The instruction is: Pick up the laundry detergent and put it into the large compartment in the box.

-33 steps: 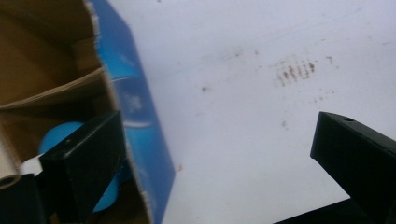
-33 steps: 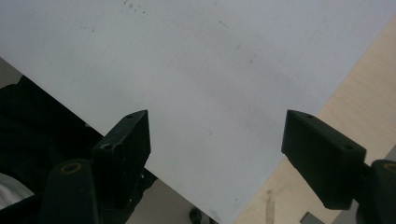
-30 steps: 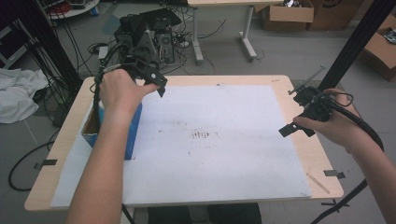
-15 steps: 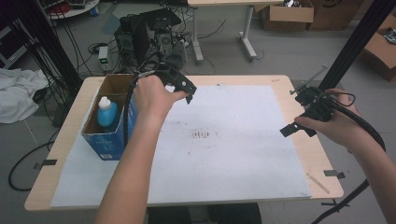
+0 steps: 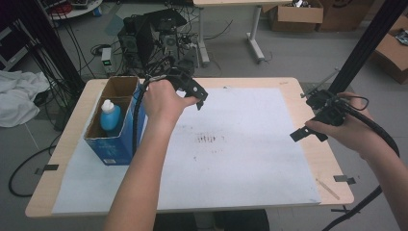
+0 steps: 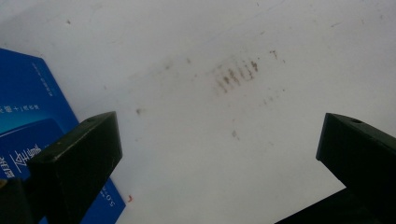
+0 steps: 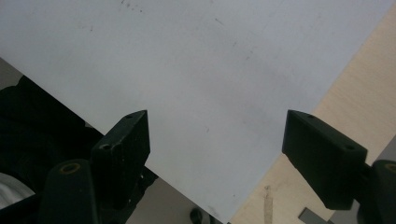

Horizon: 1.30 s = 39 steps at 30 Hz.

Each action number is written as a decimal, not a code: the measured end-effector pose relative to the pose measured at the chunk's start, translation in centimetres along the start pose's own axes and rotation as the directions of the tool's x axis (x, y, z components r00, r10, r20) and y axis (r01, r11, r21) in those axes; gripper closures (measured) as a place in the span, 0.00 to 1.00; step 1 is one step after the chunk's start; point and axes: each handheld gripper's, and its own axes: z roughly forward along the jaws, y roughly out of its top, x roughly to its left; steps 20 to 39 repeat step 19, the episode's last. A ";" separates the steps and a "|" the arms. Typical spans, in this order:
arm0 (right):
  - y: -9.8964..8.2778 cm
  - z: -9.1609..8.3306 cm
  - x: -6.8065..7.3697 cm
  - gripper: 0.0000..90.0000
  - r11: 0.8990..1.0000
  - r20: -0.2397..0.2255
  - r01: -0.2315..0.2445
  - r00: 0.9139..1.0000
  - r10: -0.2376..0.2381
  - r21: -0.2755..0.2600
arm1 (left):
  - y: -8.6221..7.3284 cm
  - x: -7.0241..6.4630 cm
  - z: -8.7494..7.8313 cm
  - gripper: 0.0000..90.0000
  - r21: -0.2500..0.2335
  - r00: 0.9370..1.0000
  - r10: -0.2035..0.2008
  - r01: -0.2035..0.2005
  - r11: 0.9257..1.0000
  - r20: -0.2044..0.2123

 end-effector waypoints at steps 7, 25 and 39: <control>0.0 0.0 0.0 0.26 1.000 -0.002 0.003 1.000 -0.003 0.003 | 0.0 -0.2 0.2 0.01 -0.001 1.000 0.004 -0.004 1.000 0.003; -0.2 -0.1 0.0 0.26 1.000 -0.001 -0.007 1.000 0.007 -0.001 | 0.0 -0.2 0.1 0.01 0.000 1.000 0.017 -0.017 1.000 0.003; -0.2 -0.1 0.0 0.26 1.000 -0.001 -0.007 1.000 0.007 -0.001 | 0.0 -0.2 0.1 0.01 0.000 1.000 0.017 -0.017 1.000 0.003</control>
